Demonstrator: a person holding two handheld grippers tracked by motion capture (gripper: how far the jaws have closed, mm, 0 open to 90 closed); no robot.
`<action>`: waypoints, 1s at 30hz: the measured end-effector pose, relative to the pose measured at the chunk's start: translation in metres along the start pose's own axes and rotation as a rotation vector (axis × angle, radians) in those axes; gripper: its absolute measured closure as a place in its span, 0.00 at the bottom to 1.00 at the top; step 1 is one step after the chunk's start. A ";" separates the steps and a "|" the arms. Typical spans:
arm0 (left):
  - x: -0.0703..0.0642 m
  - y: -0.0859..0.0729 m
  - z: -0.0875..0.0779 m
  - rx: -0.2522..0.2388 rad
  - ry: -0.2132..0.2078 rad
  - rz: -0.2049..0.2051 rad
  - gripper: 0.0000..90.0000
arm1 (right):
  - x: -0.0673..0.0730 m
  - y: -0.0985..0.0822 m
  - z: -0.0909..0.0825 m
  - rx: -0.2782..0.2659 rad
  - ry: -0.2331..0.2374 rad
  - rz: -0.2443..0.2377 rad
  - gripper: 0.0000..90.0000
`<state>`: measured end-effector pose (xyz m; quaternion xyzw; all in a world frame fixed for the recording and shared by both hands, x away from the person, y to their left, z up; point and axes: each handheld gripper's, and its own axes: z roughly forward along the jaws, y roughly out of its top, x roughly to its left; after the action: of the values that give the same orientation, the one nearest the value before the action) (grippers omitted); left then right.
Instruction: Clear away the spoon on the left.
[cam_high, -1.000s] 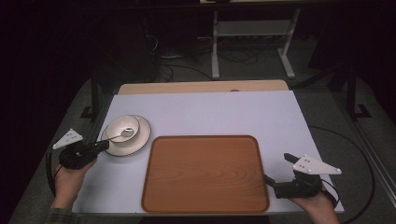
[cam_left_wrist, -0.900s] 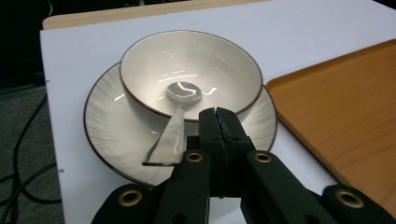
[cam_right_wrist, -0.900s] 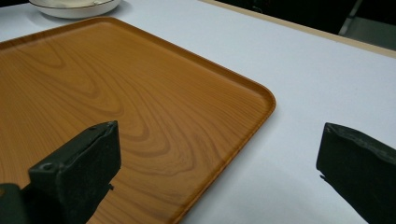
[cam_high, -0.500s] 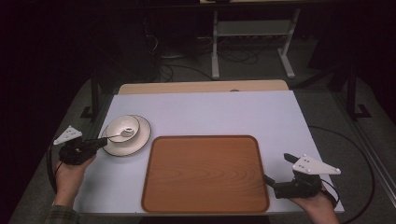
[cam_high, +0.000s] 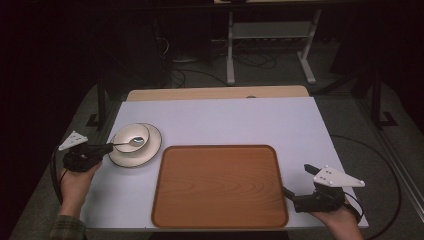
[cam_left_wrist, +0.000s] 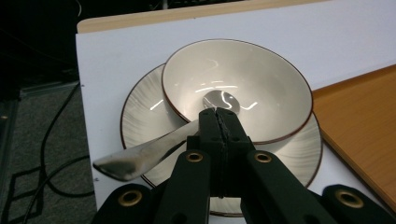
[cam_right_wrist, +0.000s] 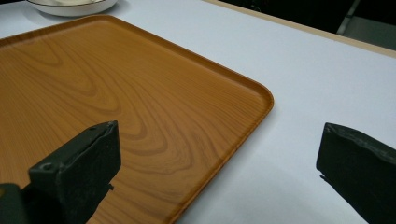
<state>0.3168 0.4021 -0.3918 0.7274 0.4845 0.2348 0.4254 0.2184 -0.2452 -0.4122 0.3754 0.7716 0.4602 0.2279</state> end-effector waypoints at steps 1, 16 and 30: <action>0.002 0.001 0.000 0.000 0.004 -0.001 1.00 | 0.000 0.000 0.000 0.001 0.000 0.000 0.00; 0.019 0.010 0.009 -0.029 0.032 -0.045 1.00 | 0.000 0.000 0.000 0.004 -0.003 0.002 0.00; 0.034 0.017 0.022 -0.045 0.052 -0.072 1.00 | 0.000 -0.001 0.000 0.004 -0.005 0.004 0.00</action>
<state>0.3566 0.4213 -0.3911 0.6934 0.5158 0.2490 0.4372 0.2184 -0.2453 -0.4127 0.3785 0.7712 0.4581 0.2281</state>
